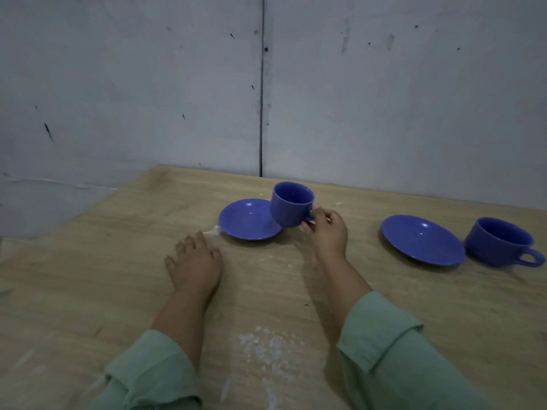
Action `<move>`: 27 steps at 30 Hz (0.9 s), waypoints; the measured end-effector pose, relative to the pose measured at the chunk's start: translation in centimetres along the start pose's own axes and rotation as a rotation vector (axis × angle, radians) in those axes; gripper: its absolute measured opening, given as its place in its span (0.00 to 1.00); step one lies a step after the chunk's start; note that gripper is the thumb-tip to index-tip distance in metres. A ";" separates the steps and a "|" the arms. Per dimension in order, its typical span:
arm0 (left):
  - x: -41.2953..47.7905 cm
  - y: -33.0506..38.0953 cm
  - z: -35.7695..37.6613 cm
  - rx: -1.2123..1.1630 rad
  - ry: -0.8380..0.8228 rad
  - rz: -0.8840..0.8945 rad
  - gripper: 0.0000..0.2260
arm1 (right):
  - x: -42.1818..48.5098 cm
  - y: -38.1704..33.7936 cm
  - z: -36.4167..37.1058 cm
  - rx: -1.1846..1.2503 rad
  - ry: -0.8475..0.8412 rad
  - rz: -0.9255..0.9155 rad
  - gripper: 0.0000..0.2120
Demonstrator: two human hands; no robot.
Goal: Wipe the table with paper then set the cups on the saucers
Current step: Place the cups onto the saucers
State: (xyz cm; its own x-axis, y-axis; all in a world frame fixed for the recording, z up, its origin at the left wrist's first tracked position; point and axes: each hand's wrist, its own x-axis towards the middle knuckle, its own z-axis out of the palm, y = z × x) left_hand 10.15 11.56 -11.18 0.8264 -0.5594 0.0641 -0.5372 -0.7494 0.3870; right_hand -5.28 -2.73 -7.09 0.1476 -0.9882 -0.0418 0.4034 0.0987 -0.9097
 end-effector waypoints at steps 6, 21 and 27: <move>0.2 -1.1 -0.3 0.089 -0.065 0.020 0.26 | 0.0 1.5 4.1 -0.039 -0.077 0.022 0.10; 0.2 -0.6 -0.2 0.095 -0.048 0.029 0.26 | 1.1 3.2 6.6 -0.212 -0.128 0.127 0.10; 0.0 -0.6 -0.3 0.085 -0.050 0.030 0.26 | 1.2 3.4 6.2 -0.287 -0.115 0.105 0.10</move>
State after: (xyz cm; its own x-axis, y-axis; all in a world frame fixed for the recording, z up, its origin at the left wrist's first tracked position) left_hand 10.59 12.14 -11.12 0.8018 -0.5970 0.0278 -0.5754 -0.7585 0.3060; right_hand 1.82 -2.88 -7.65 0.2829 -0.9529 -0.1095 0.1116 0.1461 -0.9830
